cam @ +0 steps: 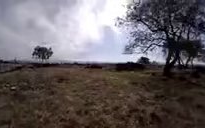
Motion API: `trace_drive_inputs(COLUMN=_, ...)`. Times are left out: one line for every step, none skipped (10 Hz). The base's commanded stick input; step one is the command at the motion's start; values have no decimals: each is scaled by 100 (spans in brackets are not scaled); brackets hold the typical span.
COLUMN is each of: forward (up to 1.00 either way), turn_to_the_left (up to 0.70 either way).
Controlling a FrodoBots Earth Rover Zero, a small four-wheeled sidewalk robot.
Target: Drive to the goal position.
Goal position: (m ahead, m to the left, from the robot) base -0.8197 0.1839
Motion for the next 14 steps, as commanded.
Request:
trace_drive_inputs(forward=70, turn_to_the_left=16)
trace_drive_inputs(forward=70, turn_to_the_left=1)
trace_drive_inputs(forward=70, turn_to_the_left=0)
trace_drive_inputs(forward=70, turn_to_the_left=0)
trace_drive_inputs(forward=70, turn_to_the_left=0)
trace_drive_inputs(forward=70, turn_to_the_left=0)
trace_drive_inputs(forward=70, turn_to_the_left=0)
trace_drive_inputs(forward=70, turn_to_the_left=0)
trace_drive_inputs(forward=70, turn_to_the_left=0)
trace_drive_inputs(forward=70, turn_to_the_left=0)
trace_drive_inputs(forward=70, turn_to_the_left=0)
trace_drive_inputs(forward=70, turn_to_the_left=0)
trace_drive_inputs(forward=70, turn_to_the_left=0)
trace_drive_inputs(forward=70, turn_to_the_left=0)
